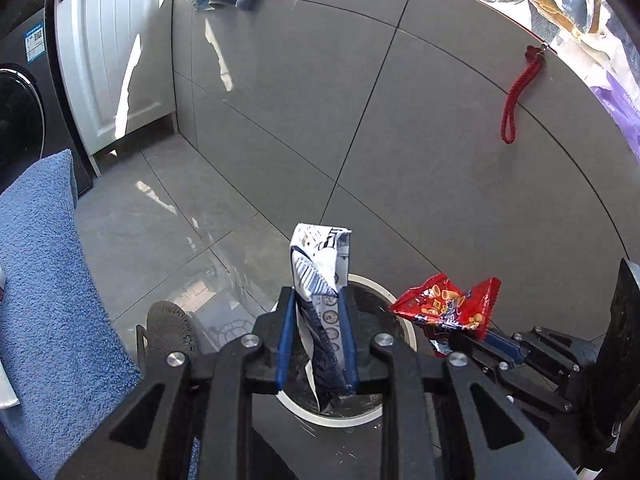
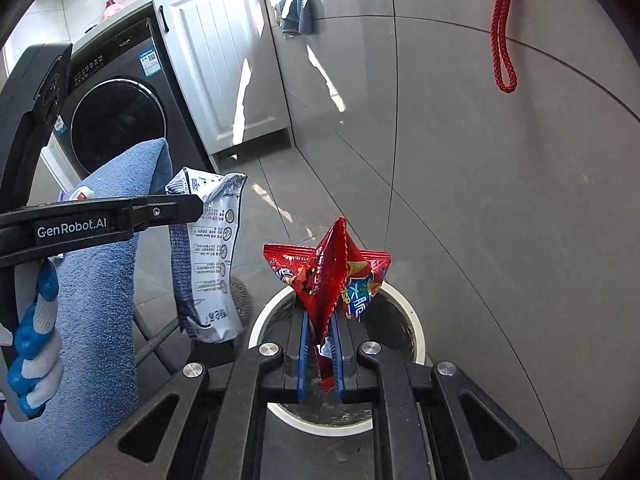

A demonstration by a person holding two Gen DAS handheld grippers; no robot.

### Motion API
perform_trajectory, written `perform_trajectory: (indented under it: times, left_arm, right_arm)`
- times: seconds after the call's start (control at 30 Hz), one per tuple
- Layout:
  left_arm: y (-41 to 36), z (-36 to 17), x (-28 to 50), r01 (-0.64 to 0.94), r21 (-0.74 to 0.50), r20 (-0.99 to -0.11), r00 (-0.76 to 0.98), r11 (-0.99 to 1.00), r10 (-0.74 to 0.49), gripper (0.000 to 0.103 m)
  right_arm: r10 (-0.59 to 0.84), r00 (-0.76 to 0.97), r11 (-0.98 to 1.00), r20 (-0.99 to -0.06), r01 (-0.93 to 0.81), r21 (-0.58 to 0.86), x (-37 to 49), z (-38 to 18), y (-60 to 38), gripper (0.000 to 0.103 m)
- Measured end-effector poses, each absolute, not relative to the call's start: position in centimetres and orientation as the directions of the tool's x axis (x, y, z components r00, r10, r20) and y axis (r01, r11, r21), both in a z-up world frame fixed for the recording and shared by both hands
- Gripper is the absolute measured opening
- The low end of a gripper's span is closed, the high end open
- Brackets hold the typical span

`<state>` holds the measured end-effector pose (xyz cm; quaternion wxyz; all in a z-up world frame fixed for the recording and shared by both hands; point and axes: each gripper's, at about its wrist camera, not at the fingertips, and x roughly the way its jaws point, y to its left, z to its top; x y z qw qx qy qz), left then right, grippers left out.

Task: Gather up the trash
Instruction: 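Open both tools to drop the wrapper and chip bag into the bin, then move both open tools back over the remaining trash on the towel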

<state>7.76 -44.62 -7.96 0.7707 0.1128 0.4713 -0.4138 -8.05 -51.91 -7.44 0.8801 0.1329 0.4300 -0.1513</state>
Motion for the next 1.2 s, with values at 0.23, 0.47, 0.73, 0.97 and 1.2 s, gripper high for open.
perform_trajectory:
  times: [0.23,0.47,0.73,0.97,1.2]
  left_arm:
    - [-46.3,-9.6,8.2,0.743,-0.286,-0.826,0.129,0.605,-0.548,0.021]
    - [-44.4,-7.9,7.0,0.778,-0.296,-0.809,0.104,0.554,-0.578,0.021]
    - [-38.7,-3.8,7.3,0.771,-0.192,-0.776,0.259,0.607,-0.575,0.023]
    - [-29.9,-0.5,8.7,0.655,-0.153,-0.725,0.435,0.74,-0.535,0.034]
    - [-20.6,1.2,9.3,0.553,-0.086,-0.682,0.573,0.829,-0.454,0.058]
  right_arm:
    - [-0.164,0.53,0.901,-0.832,0.423,0.092,-6.8,-9.3,-53.2,0.019]
    - [-0.178,0.523,0.894,-0.834,0.44,0.085,-7.1,-9.5,-53.2,0.025]
    - [-0.171,0.569,0.914,-0.804,0.397,0.086,-6.9,-7.6,-51.7,0.027]
    - [-0.134,0.644,0.955,-0.753,0.288,0.076,-5.0,-4.0,-47.1,0.031]
    - [-0.049,0.691,0.987,-0.721,0.142,0.07,-2.0,-1.7,-40.3,0.031]
